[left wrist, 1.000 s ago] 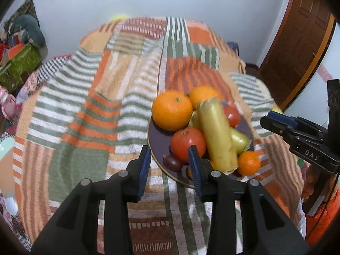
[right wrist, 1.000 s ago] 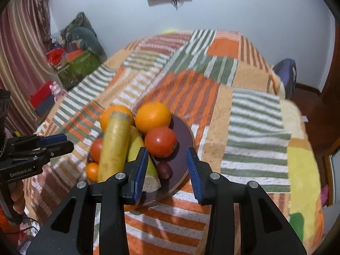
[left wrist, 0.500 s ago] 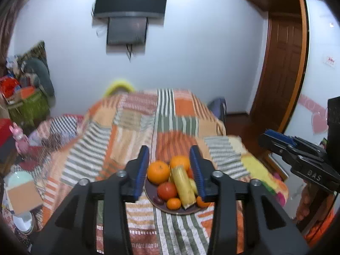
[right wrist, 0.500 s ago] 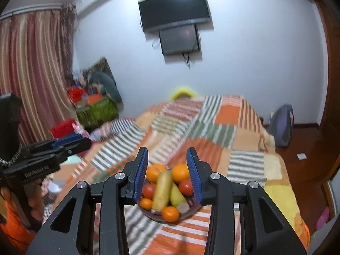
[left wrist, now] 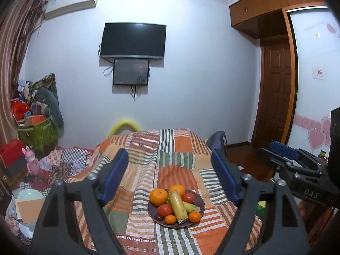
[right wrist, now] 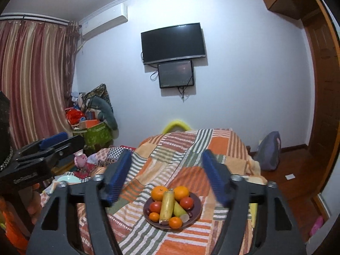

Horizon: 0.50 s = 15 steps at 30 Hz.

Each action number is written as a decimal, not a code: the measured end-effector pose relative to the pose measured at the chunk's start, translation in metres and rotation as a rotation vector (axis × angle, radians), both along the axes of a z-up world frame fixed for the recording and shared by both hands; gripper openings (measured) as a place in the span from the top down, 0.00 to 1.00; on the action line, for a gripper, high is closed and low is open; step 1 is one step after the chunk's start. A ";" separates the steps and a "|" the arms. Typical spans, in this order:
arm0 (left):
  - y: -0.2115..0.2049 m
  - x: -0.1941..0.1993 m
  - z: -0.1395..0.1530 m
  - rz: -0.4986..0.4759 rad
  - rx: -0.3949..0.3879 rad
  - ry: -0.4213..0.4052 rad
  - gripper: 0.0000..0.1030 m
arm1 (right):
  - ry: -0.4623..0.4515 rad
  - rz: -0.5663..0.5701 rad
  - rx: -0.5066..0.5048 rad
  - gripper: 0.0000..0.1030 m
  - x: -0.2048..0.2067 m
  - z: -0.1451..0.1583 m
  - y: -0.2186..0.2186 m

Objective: Organize fruits

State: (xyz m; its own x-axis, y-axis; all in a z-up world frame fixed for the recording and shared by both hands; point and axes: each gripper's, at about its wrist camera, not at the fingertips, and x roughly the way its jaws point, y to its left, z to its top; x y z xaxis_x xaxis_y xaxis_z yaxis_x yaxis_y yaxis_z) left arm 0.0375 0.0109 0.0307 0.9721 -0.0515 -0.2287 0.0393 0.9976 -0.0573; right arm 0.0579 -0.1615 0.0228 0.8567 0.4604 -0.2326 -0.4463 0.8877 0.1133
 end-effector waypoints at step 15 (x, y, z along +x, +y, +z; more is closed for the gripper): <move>-0.004 -0.017 -0.004 0.022 0.016 -0.026 0.03 | -0.067 -0.103 -0.029 0.00 -0.018 0.003 0.003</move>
State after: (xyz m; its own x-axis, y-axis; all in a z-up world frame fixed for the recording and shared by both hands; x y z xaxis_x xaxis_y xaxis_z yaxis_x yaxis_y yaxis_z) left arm 0.0207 0.0065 0.0270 0.9787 -0.0263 -0.2036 0.0184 0.9990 -0.0407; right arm 0.0401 -0.1586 0.0262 0.9134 0.3627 -0.1850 -0.3579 0.9318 0.0598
